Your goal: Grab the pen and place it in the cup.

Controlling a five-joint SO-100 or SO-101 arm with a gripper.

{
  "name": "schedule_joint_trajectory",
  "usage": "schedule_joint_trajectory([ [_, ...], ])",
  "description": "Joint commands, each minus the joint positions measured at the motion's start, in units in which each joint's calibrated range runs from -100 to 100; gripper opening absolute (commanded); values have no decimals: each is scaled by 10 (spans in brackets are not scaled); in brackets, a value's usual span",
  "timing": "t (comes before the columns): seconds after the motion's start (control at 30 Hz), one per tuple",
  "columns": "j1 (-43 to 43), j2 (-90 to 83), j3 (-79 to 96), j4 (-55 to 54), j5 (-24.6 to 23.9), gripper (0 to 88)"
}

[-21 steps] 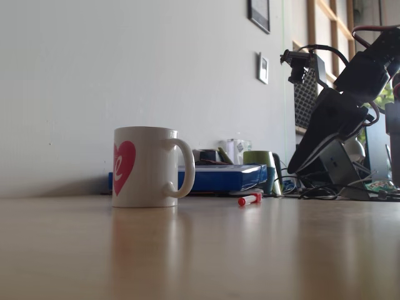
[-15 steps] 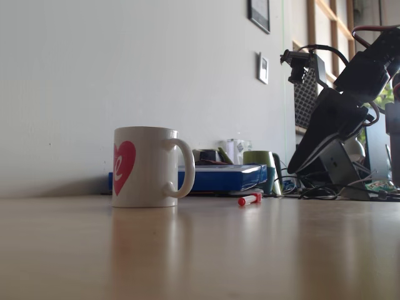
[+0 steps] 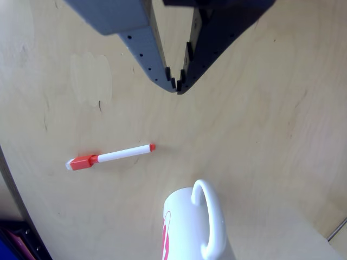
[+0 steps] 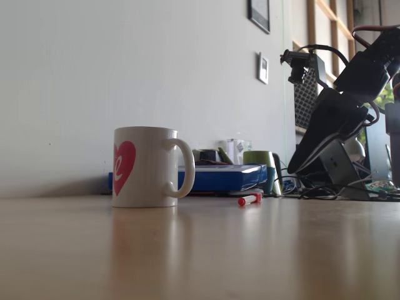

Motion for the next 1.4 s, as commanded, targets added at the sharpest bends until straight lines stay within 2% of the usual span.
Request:
schedule_joint_trajectory([
  [0.0, 3, -4, -4, 1, 1, 10],
  [0.53, 4, 4, -6, -7, 7, 10],
  [0.67, 13, 34, -11, -15, 63, 11],
  [0.87, 14, 197, -71, -78, 84, 14],
  [1.13, 39, 406, -250, -94, 188, 20],
  [1.27, 91, 473, -345, -48, 260, 117],
  [1.37, 114, 500, -396, -40, 297, 131],
])
